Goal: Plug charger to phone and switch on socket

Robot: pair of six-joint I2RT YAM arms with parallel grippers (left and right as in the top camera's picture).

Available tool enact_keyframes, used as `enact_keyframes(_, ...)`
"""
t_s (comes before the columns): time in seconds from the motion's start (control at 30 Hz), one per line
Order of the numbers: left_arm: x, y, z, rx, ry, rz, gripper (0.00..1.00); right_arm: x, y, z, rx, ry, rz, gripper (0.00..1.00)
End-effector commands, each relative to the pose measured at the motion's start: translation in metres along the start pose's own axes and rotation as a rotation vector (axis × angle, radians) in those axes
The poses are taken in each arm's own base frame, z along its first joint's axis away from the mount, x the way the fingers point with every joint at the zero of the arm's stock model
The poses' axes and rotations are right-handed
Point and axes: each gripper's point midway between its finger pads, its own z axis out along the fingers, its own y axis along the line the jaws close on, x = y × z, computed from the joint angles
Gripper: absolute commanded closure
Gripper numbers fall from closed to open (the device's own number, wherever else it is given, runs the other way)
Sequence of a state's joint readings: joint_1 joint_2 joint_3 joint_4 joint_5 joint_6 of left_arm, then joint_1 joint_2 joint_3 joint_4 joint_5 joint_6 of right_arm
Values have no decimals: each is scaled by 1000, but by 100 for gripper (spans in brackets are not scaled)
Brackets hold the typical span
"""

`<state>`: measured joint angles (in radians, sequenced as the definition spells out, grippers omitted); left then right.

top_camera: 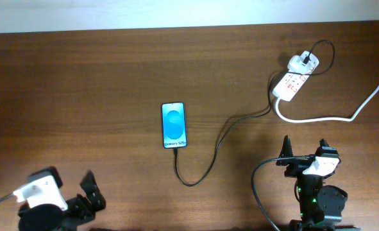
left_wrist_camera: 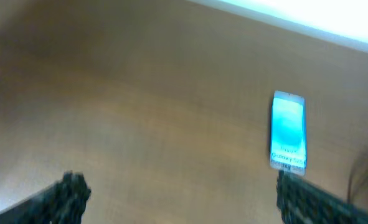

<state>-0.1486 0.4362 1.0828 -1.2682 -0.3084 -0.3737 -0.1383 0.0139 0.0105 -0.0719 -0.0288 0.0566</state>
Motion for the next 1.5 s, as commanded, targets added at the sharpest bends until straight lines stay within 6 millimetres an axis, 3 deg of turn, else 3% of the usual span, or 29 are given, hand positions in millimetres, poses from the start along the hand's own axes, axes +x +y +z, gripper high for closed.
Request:
enact_keyframes(0.0, -17, 11, -4, -29, -171, -25, 1, 1, 0, 0, -4, 0, 12, 2)
enact_keyframes(0.13, 11, 15, 16, -22, -233, 25, 1, 2, 0, 0, -4, 1, 12, 2)
enact_keyframes(0.33, 20, -39, 74, 226, -425, 252, 1, 1, 0, 0, -4, 0, 12, 2)
enact_keyframes(0.43, 27, -48, 104, 262, -481, 253, 1, 2, 0, 0, -4, 1, 12, 2)
enact_keyframes(0.6, 41, -49, 128, 279, -496, 255, 1, 1, 0, 0, -4, 0, 12, 2)
enact_keyframes(0.87, 58, -47, 147, 267, -489, 294, 1, 1, 0, 0, -4, 0, 12, 2)
enact_keyframes(1.47, 58, -49, 148, 270, -507, 328, 1, 1, 0, 0, -4, 0, 12, 2)
